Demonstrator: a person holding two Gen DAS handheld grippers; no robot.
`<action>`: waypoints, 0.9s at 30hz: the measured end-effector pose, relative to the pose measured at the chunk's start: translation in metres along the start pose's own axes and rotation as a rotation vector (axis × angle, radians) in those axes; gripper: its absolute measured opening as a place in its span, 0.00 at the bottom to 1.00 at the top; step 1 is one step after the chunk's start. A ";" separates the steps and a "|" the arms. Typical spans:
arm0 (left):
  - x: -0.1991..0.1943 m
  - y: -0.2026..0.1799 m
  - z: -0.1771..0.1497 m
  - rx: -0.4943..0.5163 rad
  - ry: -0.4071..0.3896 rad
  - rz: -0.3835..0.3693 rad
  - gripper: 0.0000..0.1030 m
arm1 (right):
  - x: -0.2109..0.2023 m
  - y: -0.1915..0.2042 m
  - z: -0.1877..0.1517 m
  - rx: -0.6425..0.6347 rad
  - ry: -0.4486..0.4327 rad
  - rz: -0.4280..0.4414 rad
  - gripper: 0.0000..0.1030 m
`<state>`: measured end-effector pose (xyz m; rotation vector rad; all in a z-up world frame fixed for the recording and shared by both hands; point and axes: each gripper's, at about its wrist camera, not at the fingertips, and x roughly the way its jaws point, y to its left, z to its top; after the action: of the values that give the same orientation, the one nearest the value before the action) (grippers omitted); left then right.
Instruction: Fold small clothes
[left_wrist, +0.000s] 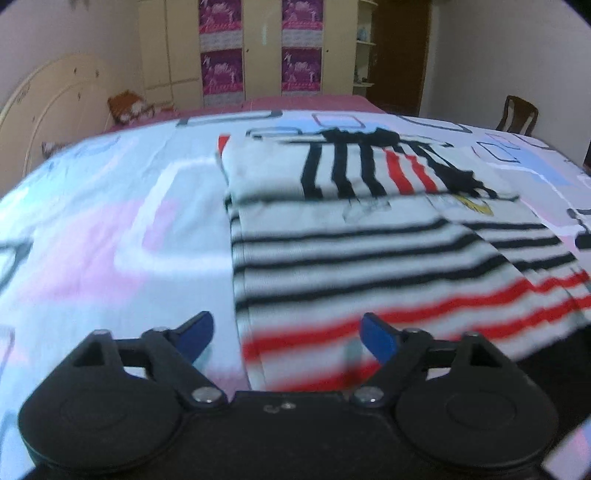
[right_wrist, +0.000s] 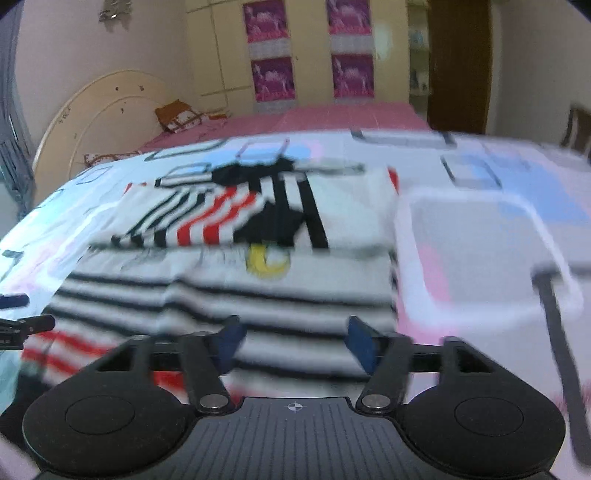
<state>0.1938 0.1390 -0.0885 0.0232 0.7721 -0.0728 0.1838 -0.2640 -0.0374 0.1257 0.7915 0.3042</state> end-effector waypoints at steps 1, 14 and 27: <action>-0.007 0.000 -0.008 -0.023 0.007 -0.005 0.80 | -0.008 -0.009 -0.011 0.029 0.010 0.010 0.55; -0.054 0.022 -0.077 -0.413 0.037 -0.258 0.55 | -0.057 -0.072 -0.101 0.429 0.101 0.302 0.55; -0.016 0.033 -0.070 -0.571 0.050 -0.482 0.45 | -0.035 -0.075 -0.097 0.502 0.116 0.455 0.44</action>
<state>0.1361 0.1761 -0.1283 -0.7072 0.8128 -0.3074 0.1077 -0.3470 -0.0978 0.7730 0.9397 0.5402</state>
